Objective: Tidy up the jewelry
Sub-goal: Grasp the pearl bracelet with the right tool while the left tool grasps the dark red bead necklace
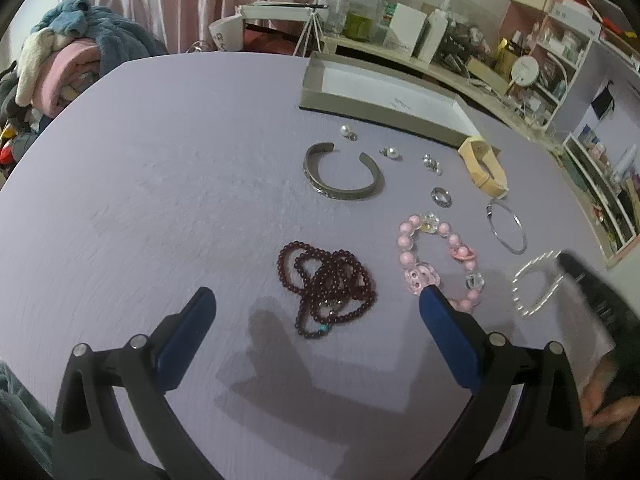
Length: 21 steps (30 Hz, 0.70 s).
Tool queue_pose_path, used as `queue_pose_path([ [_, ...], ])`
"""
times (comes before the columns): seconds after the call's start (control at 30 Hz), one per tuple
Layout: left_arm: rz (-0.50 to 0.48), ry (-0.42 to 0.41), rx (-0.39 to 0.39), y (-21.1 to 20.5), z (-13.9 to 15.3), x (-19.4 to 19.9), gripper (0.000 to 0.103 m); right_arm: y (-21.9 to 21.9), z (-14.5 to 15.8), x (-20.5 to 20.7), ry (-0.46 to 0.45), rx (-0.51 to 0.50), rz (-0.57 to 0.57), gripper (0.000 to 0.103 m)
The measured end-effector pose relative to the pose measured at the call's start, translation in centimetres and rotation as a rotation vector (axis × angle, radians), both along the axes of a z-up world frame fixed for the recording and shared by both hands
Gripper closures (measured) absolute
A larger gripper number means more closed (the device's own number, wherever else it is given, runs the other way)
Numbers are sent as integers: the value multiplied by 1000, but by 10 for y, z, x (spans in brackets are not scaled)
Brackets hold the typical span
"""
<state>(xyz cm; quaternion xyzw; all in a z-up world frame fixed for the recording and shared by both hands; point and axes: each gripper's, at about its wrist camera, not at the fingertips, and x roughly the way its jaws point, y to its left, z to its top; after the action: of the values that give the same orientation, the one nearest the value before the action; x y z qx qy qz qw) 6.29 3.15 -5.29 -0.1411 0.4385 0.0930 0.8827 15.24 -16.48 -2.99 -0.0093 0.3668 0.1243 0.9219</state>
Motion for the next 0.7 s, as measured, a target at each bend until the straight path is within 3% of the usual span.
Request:
queue_pose_path([
  [0.1,-21,28,22,-2,-6,8,13,2,11,0,-23,41,11,93],
  [0.17,-30,52,26,-2,-12,13,27,5,13,0,-25,54,24,93],
  [0.33,-39,65,61,-4,-16,19,34,9,12,1,-12,58,34,93],
  [0.4,-41,58,82,-6,-15,20,52,7,11,3,-2,60,28,93],
  [0.47,-66,37,47,-6,-14,20,89,6,11,5,5,64,20,93],
  [0.7,-74,-2,-59,7,-6,18,95,6,20,12,-10,87,22,93],
])
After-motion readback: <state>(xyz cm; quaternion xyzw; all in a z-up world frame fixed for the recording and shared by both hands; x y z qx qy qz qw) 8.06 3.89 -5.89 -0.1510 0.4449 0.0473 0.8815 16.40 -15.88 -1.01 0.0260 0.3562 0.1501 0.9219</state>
